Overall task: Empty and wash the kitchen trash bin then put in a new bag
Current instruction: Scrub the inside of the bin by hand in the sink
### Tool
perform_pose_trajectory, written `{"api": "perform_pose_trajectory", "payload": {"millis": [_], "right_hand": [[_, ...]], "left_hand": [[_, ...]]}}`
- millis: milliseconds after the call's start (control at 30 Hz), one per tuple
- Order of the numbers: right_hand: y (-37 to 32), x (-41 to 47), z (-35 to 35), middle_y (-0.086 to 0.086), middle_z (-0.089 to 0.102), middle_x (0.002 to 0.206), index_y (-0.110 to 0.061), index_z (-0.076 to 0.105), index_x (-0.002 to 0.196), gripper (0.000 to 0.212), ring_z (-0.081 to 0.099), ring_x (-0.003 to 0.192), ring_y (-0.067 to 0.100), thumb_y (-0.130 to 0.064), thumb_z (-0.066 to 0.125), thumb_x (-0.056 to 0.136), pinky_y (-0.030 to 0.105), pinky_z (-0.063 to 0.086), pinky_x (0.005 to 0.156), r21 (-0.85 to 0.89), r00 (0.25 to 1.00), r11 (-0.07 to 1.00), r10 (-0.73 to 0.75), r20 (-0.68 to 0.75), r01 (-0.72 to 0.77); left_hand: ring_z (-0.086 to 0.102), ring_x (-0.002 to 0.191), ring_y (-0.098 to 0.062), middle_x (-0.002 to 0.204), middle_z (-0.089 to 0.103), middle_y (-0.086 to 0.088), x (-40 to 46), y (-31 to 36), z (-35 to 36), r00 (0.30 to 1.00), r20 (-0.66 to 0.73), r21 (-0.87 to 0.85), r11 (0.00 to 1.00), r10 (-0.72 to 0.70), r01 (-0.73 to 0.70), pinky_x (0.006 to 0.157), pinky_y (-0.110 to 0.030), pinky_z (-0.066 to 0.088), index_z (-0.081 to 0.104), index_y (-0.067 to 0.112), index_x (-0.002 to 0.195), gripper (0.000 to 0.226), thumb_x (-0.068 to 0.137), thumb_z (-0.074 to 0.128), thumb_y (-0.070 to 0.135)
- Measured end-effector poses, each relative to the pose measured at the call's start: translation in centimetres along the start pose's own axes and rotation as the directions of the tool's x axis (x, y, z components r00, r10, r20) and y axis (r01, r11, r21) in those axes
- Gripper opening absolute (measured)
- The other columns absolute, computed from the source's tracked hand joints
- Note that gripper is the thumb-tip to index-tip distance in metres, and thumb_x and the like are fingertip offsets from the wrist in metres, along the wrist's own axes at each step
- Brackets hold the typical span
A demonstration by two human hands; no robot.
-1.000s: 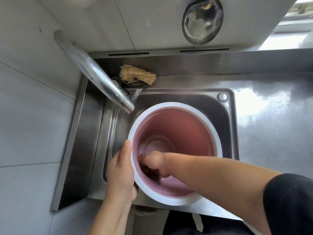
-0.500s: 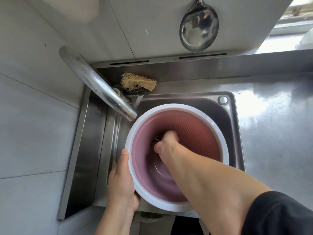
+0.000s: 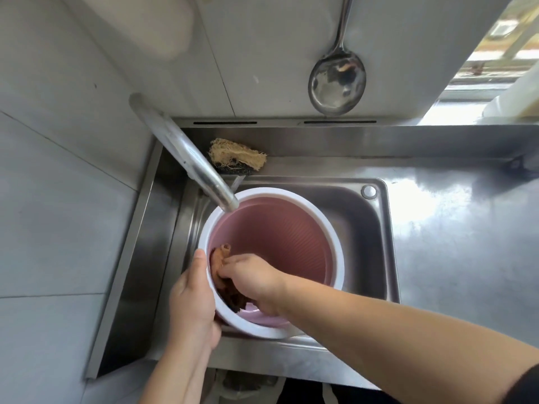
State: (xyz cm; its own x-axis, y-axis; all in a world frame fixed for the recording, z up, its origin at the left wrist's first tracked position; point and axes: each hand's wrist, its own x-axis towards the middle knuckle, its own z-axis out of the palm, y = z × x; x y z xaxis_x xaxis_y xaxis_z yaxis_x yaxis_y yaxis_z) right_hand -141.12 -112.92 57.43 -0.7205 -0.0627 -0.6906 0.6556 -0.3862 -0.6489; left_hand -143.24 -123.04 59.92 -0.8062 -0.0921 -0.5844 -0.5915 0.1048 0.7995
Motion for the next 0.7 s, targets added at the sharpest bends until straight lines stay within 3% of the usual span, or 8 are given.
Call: {"api": "perform_pose_trajectory", "payload": {"millis": [133,200,300,367,467,533,600,700], "right_hand": [[-0.4,-3.8,-2.5,-0.001,0.059,0.062,-0.015,0.061,0.06,0.024,0.055,0.063,0.016,-0.028,0.054,0.079,0.03,0.046,0.063,-0.573,0.986,0.815,0.016,0.168,0.084],[-1.0,-5.2,-4.1,0.001,0.063,0.068,-0.012,0.063,0.066,0.033,0.06,0.071,0.019,-0.04,0.05,0.077,0.032,0.049,0.07,-0.8,0.971,0.586,0.092,0.221,0.127],[-1.0,-6.2,-6.9,0.005,0.061,0.071,-0.013,0.062,0.071,0.034,0.06,0.074,0.03,-0.04,0.046,0.085,0.034,0.044,0.066,-0.975,0.94,0.082,0.262,0.22,0.206],[-0.6,-5.9,-8.6,0.005,0.066,0.091,-0.016,0.066,0.089,0.027,0.062,0.086,0.031,-0.032,0.045,0.094,0.037,0.048,0.072,-0.94,0.945,-0.25,0.29,0.154,0.23],[-0.5,-4.1,-10.7,0.013,0.056,0.137,-0.014,0.057,0.137,0.04,0.05,0.122,0.037,-0.022,0.041,0.102,0.052,0.042,0.101,-0.715,0.98,-0.673,0.169,0.101,0.19],[-1.5,-2.7,-11.7,0.018,0.053,0.139,-0.009,0.058,0.137,0.041,0.046,0.122,0.037,-0.021,0.038,0.103,0.055,0.035,0.109,-0.6,0.99,-0.794,0.013,0.144,0.097],[-3.0,-1.9,-12.5,0.015,0.054,0.141,-0.013,0.064,0.131,0.04,0.045,0.129,0.038,-0.023,0.037,0.103,0.05,0.032,0.114,-0.526,0.94,-0.844,-0.085,0.329,0.108],[-5.3,-0.9,-13.5,0.014,0.049,0.149,-0.011,0.066,0.129,0.042,0.031,0.145,0.039,-0.022,0.033,0.104,0.048,0.022,0.122,-0.458,0.847,-0.862,-0.068,0.527,0.216]], "left_hand": [[0.077,0.082,-0.028,0.08,0.079,-0.003,0.4,0.3,-0.2,0.999,-0.024,0.025,0.999,0.033,-0.033,0.076,-0.043,0.06,0.076,0.017,0.089,0.034,0.094,0.062,0.048],[0.077,0.079,-0.027,0.077,0.079,-0.001,0.6,0.2,-0.3,0.999,-0.013,0.058,0.997,0.051,-0.05,0.07,-0.041,0.06,0.077,0.02,0.084,0.036,0.09,0.064,0.053],[0.076,0.078,-0.028,0.077,0.078,0.0,0.4,-0.1,-0.2,0.996,0.041,0.147,0.986,0.077,-0.082,0.071,-0.045,0.062,0.078,0.03,0.079,0.036,0.087,0.064,0.061],[0.076,0.083,-0.032,0.078,0.078,-0.005,0.1,-0.2,0.3,0.99,0.087,0.183,0.975,0.109,-0.124,0.08,-0.054,0.062,0.078,0.028,0.079,0.04,0.083,0.063,0.065],[0.075,0.087,-0.034,0.078,0.078,-0.006,-0.1,0.1,1.2,0.985,0.121,0.203,0.968,0.122,-0.145,0.082,-0.053,0.06,0.078,0.023,0.08,0.051,0.073,0.062,0.071],[0.075,0.089,-0.033,0.08,0.079,-0.007,0.1,0.4,1.6,0.985,0.129,0.186,0.973,0.111,-0.134,0.081,-0.05,0.06,0.079,0.022,0.08,0.05,0.073,0.064,0.07],[0.075,0.088,-0.033,0.081,0.079,-0.007,0.4,0.6,1.6,0.988,0.123,0.176,0.978,0.094,-0.115,0.084,-0.054,0.059,0.078,0.018,0.082,0.052,0.074,0.066,0.068],[0.069,0.078,-0.029,0.078,0.071,-0.013,0.6,0.8,1.3,0.991,0.109,0.174,0.98,0.077,-0.096,0.086,-0.06,0.056,0.072,0.009,0.081,0.064,0.071,0.067,0.072]]}}
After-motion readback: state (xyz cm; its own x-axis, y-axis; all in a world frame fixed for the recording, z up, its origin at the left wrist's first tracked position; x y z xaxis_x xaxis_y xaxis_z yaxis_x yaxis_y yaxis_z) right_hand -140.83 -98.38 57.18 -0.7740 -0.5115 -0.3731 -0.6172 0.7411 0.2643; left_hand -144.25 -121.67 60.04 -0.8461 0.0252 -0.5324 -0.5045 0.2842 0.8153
